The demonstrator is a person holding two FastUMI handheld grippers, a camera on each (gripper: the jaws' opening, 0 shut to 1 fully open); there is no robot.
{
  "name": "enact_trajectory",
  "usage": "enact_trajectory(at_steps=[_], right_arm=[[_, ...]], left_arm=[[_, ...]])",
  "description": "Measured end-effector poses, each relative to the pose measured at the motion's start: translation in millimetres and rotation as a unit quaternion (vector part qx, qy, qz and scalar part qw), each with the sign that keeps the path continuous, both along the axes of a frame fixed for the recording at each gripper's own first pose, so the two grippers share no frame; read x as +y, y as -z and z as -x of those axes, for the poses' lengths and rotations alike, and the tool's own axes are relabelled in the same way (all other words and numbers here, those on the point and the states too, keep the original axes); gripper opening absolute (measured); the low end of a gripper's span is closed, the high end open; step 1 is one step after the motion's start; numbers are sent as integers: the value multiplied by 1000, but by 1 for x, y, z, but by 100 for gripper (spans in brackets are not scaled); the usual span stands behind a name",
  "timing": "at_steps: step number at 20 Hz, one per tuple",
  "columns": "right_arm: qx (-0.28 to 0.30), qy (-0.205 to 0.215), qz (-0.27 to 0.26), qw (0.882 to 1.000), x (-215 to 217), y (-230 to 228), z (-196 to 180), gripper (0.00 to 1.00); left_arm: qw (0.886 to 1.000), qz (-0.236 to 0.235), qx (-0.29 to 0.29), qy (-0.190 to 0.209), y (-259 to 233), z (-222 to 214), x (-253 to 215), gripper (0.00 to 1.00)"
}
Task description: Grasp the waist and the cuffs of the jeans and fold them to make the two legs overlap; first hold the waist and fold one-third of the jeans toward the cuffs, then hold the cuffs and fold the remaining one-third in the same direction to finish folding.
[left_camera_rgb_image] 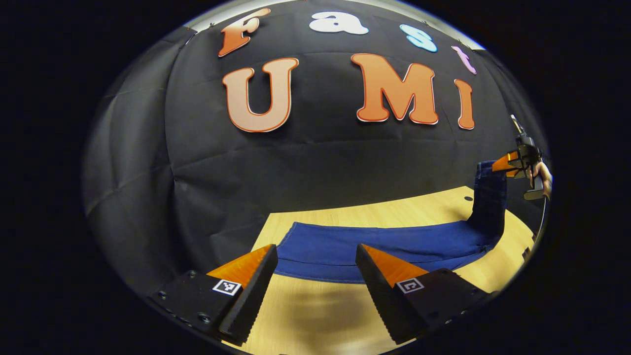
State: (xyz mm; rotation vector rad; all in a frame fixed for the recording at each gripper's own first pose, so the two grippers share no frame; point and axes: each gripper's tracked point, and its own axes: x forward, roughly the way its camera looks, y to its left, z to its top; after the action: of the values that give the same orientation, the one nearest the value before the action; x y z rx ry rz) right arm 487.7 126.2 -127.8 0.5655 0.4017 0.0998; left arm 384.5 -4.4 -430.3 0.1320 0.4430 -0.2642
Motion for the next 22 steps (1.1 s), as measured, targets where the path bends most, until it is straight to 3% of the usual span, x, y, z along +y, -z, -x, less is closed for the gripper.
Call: enact_trajectory(at_steps=[4, 11, 15, 20, 22], right_arm=[[6, -54, 19, 998, 95, 16, -14, 8], [52, -139, 75, 986, 222, 95, -15, 8], [85, -165, 123, 975, 256, 153, -8, 8], [128, -180, 147, 964, 265, 202, 3, 8], [121, -176, 160, 964, 262, 203, 4, 17]], left_arm=[[1000, 6, 7, -1, 5, -1, 23, 98], [1000, 1, 15, -11, 13, -12, 59, 98], [999, 5, 27, -18, 24, -15, 70, 98], [998, 20, 53, -21, 41, -22, 71, 98], [998, 22, 60, -25, 47, -26, 67, 100]])
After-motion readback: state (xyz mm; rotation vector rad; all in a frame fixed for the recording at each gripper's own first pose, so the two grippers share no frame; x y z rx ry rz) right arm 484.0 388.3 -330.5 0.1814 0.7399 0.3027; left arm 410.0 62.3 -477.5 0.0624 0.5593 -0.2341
